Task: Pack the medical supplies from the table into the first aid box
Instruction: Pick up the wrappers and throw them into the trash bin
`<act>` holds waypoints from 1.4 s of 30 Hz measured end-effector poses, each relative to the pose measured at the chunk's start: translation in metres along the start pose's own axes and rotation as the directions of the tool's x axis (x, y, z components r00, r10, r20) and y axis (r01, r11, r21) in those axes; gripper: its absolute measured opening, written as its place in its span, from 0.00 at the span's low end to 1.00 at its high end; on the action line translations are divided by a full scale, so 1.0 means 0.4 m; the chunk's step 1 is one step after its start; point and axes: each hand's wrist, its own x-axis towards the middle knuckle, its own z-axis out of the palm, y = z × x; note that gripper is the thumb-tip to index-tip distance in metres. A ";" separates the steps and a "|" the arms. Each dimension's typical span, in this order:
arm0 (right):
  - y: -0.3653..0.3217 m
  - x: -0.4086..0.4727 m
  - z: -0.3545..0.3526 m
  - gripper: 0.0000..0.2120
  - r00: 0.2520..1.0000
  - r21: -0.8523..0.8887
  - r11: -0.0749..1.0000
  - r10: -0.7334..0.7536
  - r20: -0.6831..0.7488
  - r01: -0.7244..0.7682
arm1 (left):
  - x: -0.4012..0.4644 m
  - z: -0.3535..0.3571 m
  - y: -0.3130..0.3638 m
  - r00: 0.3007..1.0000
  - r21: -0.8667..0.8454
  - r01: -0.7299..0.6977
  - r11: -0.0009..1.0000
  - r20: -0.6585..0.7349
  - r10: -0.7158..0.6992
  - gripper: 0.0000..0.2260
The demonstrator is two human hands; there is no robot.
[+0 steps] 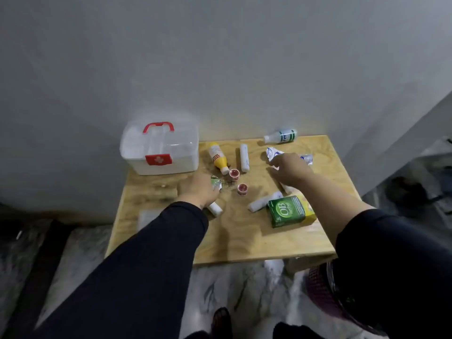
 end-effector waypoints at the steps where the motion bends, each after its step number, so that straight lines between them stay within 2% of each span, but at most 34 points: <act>1: 0.002 0.005 0.006 0.16 0.999 0.006 0.999 0.040 0.004 -0.040 | 0.005 0.003 0.002 1.000 0.003 0.026 1.000 0.008 -0.026 0.15; 8: 0.041 0.116 0.041 0.16 0.989 0.059 0.992 0.118 -0.091 -0.113 | 0.072 0.060 0.000 0.998 0.066 0.063 0.996 0.014 -0.064 0.19; 15: 0.048 0.226 0.078 0.17 0.989 0.086 0.987 0.142 -0.036 -0.138 | 0.111 0.067 0.003 0.999 0.128 0.037 0.991 -0.024 -0.034 0.17; 22: 0.049 0.262 0.101 0.12 0.989 -0.122 0.983 0.133 -0.069 -0.140 | 0.116 0.068 0.003 0.992 0.158 0.006 0.987 -0.127 0.015 0.09; 25: 0.051 0.258 0.083 0.14 0.994 -0.228 0.968 0.093 -0.061 -0.105 | 0.124 0.052 0.003 0.991 0.163 0.030 0.986 -0.135 -0.008 0.06; 29: 0.065 0.239 0.039 0.14 0.987 -0.280 0.958 0.018 -0.158 -0.063 | 0.132 0.012 -0.001 0.978 0.234 0.013 0.972 -0.207 0.037 0.07; 34: 0.080 0.169 -0.045 0.14 0.928 -0.175 0.981 0.016 -0.371 -0.086 | 0.104 -0.065 0.020 0.939 0.256 -0.097 0.962 -0.297 0.174 0.07; 38: 0.076 0.081 -0.128 0.14 0.842 0.028 0.989 0.138 -0.522 -0.145 | 0.068 -0.148 0.080 0.884 0.221 -0.190 0.957 -0.386 0.264 0.07; 42: 0.087 -0.018 -0.211 0.12 0.757 0.218 0.959 0.278 -0.591 -0.181 | 0.049 -0.214 0.187 0.838 0.130 -0.267 0.955 -0.458 0.297 0.08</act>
